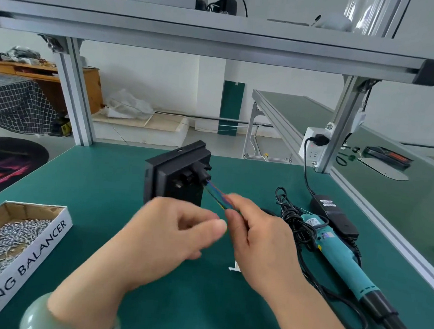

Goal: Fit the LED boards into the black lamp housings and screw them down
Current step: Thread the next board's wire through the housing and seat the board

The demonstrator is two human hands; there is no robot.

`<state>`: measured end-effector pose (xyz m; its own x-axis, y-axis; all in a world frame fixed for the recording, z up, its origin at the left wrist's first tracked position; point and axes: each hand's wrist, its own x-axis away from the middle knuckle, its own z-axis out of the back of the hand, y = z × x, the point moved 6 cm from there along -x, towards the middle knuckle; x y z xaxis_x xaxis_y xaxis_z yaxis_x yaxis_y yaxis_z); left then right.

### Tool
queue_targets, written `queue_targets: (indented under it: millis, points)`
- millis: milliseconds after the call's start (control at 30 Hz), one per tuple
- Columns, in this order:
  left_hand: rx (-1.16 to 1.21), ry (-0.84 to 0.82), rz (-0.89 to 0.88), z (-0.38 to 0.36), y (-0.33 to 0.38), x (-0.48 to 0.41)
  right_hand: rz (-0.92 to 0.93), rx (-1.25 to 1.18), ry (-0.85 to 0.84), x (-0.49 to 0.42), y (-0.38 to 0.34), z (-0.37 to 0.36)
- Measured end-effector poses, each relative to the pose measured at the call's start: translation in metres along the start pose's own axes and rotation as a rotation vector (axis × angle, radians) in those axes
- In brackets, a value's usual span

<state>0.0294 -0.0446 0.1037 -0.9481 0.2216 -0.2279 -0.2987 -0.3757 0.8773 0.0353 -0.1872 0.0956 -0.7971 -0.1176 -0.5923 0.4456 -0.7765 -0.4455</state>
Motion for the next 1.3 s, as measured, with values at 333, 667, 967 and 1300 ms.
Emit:
queue_targets:
  millis: [333, 667, 967, 1300]
  points:
    - [-0.045, 0.55, -0.126, 0.043, 0.0, 0.001, 0.054, -0.262, -0.079, 0.004, 0.003, -0.006]
    - [-0.051, 0.42, -0.287, 0.0, 0.021, 0.011, -0.524, -1.196, 0.006, 0.006, 0.005, -0.02]
    - [-0.106, 0.335, -0.313, 0.003, 0.02, 0.01, -0.277, -0.831, 0.114, 0.002, 0.001, 0.007]
    - [-0.139, 0.412, -0.45, 0.0, 0.027, 0.016, -0.352, -1.133, 0.109, 0.003, 0.004, -0.007]
